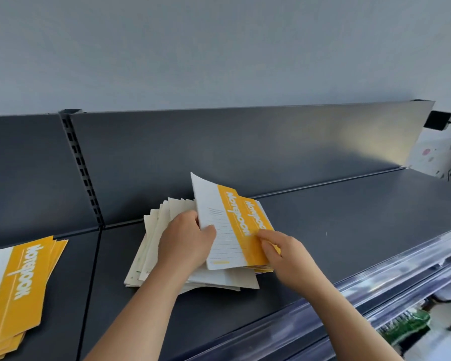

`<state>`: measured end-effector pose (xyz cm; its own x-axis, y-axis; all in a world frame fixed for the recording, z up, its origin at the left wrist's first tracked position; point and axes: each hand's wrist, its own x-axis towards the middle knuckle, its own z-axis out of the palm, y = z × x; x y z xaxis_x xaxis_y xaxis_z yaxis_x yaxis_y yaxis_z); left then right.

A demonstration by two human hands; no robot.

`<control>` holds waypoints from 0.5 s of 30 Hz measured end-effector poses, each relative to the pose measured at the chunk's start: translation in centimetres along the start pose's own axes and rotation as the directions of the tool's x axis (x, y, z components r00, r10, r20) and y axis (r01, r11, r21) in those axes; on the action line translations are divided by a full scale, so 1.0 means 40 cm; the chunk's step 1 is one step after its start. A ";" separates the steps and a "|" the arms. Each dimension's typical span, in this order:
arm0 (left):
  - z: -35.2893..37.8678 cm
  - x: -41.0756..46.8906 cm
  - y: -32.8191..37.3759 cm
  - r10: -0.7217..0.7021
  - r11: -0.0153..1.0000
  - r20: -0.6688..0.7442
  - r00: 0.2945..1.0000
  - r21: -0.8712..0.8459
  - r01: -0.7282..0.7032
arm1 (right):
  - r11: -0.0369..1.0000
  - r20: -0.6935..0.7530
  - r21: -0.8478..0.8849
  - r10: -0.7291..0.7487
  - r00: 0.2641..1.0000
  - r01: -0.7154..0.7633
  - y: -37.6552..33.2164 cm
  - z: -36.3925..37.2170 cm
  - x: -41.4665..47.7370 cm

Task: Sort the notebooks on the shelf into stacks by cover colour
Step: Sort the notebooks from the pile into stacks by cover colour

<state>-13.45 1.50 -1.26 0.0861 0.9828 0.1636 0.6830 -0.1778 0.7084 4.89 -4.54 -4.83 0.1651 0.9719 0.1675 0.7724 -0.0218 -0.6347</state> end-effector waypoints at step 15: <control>-0.023 -0.011 -0.012 -0.085 0.977 0.063 0.994 -0.193 0.095 | 0.982 0.006 0.156 0.106 0.994 -0.106 -0.002 -0.004 -0.009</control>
<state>-14.47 1.11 -1.02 0.0734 0.9955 0.0596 0.5354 -0.0898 0.8398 4.86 -4.93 -4.72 0.2421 0.9656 0.0943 0.6455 -0.0878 -0.7587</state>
